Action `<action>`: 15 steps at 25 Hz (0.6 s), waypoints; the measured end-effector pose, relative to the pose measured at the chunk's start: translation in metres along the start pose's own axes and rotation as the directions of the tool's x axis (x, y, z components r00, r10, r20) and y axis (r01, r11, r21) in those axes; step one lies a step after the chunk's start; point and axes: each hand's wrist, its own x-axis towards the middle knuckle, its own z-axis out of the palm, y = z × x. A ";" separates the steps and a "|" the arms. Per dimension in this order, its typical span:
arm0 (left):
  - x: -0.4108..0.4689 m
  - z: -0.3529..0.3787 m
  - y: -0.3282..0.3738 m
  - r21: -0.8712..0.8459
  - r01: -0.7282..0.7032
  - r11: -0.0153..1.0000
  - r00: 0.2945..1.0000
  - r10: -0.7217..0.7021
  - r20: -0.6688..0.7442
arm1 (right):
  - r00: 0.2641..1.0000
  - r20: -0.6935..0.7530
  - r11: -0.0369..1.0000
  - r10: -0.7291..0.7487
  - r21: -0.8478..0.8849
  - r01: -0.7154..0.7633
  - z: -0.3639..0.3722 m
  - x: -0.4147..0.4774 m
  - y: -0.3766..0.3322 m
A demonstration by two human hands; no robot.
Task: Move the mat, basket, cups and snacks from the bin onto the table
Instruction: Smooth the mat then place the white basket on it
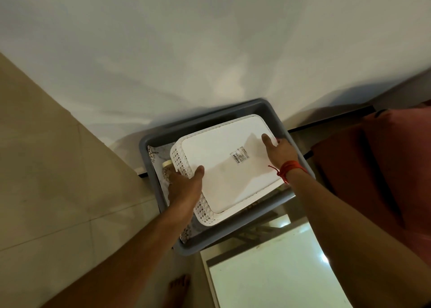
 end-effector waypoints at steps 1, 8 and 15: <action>-0.005 0.001 0.004 0.007 0.007 1.000 1.000 -0.007 -0.003 | 1.000 -0.026 0.999 0.012 0.039 -0.011 -0.004 -0.005 0.000; -0.062 -0.001 0.044 -0.124 -0.209 0.970 0.971 0.191 -0.141 | 0.962 -0.184 0.907 0.202 0.405 -0.113 -0.066 -0.057 0.003; -0.135 0.015 0.055 -0.307 -0.449 0.839 0.894 0.419 -0.162 | 0.961 0.064 0.100 0.268 0.991 -0.094 -0.148 -0.148 0.067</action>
